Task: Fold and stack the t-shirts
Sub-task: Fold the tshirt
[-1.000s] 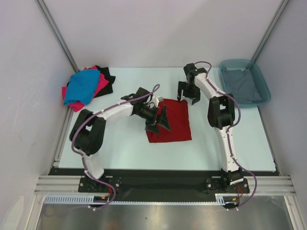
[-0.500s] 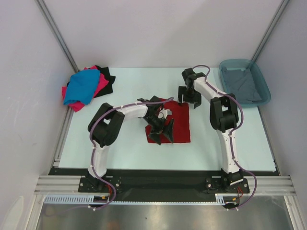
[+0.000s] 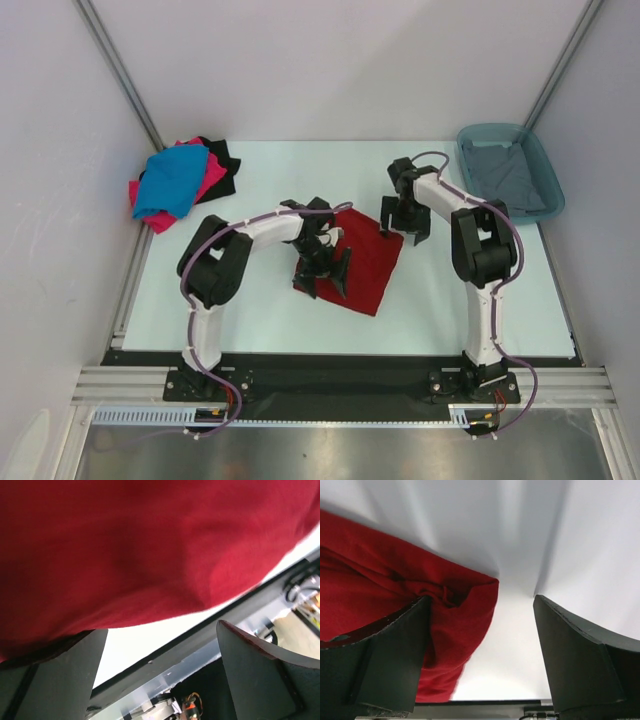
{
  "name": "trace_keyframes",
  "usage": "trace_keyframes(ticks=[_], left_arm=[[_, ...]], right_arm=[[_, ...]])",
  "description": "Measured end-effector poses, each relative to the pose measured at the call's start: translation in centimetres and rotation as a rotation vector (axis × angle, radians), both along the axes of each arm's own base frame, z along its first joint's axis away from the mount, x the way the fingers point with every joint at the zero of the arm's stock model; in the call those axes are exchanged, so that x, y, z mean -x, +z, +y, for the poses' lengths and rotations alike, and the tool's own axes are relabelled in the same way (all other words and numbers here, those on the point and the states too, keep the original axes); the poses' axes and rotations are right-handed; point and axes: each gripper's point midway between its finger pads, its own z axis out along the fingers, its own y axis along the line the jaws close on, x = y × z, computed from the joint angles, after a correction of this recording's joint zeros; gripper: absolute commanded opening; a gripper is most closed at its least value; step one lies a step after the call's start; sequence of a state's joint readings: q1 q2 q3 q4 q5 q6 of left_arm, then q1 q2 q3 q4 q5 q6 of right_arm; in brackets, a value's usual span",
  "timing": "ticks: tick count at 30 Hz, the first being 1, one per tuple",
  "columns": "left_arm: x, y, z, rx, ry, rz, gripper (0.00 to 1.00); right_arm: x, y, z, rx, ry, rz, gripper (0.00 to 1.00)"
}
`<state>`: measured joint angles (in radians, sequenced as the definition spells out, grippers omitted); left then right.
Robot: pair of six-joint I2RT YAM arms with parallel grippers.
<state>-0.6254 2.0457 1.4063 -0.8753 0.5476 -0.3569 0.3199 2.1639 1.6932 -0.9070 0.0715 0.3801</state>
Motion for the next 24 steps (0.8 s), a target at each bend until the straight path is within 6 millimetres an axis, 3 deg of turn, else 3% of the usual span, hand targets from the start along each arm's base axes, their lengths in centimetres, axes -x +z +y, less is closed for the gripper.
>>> trace_keyframes(ticks=[6, 10, 15, 19, 24], left_arm=[[-3.3, -0.4, 3.5, -0.128, 0.055, -0.076, 1.00], [-6.5, -0.6, 5.7, -0.190, 0.092, -0.135, 1.00], [-10.9, -0.5, 6.7, -0.231, 0.110, -0.217, 1.00], [-13.7, 0.1, 5.8, -0.216, 0.106, -0.278, 1.00], [-15.5, 1.3, 4.8, -0.188, 0.111, -0.323, 1.00]], right_arm=[[4.6, 0.0, -0.7, 0.019, 0.002, 0.076, 0.86], [9.2, 0.3, -0.5, 0.051, 0.046, 0.162, 0.86], [13.3, 1.0, -0.3, 0.070, 0.085, 0.232, 0.86], [14.3, 2.6, -0.1, 0.064, 0.091, 0.214, 0.86], [13.5, 5.5, -0.8, 0.089, 0.061, 0.125, 0.88]])
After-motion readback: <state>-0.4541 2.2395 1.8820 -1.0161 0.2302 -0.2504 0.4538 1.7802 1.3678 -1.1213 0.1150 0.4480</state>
